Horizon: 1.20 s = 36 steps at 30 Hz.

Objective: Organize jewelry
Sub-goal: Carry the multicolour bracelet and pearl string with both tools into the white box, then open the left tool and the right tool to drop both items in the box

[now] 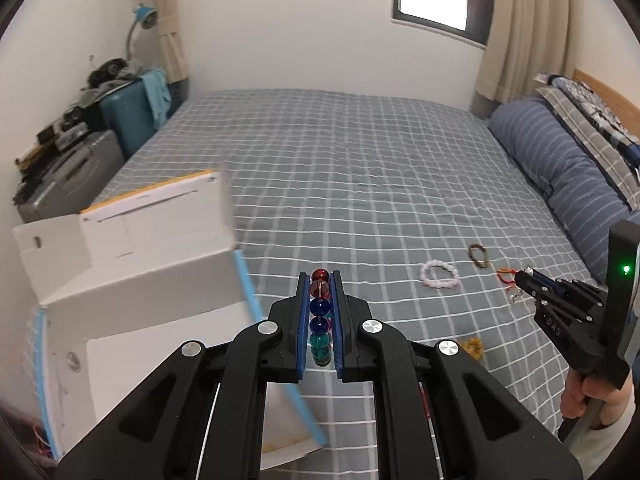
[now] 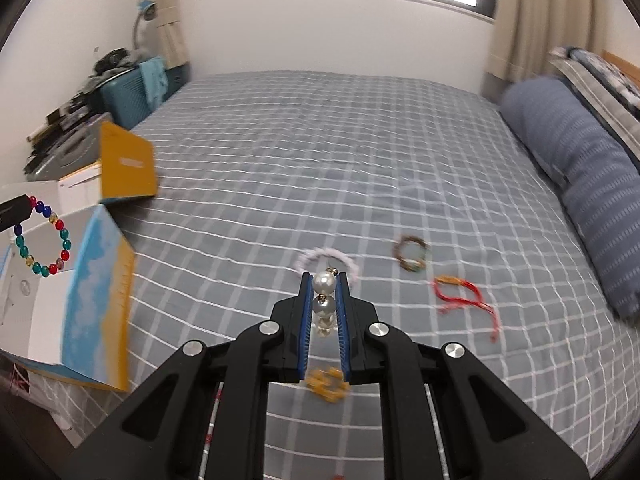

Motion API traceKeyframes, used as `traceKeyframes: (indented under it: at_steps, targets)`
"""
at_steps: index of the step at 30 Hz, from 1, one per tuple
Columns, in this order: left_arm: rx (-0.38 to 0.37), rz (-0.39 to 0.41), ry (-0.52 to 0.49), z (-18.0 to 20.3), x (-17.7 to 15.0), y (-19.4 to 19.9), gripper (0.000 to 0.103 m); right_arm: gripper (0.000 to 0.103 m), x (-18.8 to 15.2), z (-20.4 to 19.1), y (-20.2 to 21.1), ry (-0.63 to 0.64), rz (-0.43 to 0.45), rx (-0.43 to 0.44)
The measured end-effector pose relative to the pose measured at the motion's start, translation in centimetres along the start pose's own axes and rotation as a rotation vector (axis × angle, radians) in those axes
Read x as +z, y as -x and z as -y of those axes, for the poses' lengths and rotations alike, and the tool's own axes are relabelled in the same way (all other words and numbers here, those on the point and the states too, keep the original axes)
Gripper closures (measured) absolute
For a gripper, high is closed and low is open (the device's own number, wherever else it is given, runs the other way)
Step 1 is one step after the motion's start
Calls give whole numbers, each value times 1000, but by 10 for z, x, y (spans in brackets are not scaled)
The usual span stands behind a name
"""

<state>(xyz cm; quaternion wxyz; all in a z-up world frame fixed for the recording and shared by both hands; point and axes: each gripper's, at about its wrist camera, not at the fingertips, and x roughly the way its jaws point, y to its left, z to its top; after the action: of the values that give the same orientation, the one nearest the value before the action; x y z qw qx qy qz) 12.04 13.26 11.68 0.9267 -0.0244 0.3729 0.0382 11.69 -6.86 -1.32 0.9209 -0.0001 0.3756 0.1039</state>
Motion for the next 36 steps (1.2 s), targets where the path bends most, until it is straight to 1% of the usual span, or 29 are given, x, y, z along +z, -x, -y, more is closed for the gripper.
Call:
traceKeyframes:
  at_steps: [5, 10, 18, 23, 28, 31, 33, 36]
  targets:
    - [42, 18, 44, -37, -6, 19, 94, 92, 16, -43, 5, 41, 20, 57]
    - [97, 21, 83, -76, -16, 33, 94, 92, 32, -96, 10, 98, 38, 123]
    - [172, 3, 148, -130, -36, 44, 94, 92, 38, -184, 17, 195, 51, 231]
    - [221, -14, 185, -159, -51, 44, 94, 92, 30, -233, 16, 247, 36, 281]
    - [261, -43, 224, -183, -69, 37, 94, 92, 15, -268, 10, 286, 8, 321]
    - [270, -69, 245, -195, -80, 29, 94, 92, 2, -287, 0, 303, -28, 332]
    - [273, -85, 255, -203, -88, 23, 94, 92, -8, -298, -10, 305, -72, 344]
    - [274, -121, 273, -213, -101, 9, 94, 92, -17, -307, -25, 302, -114, 337]
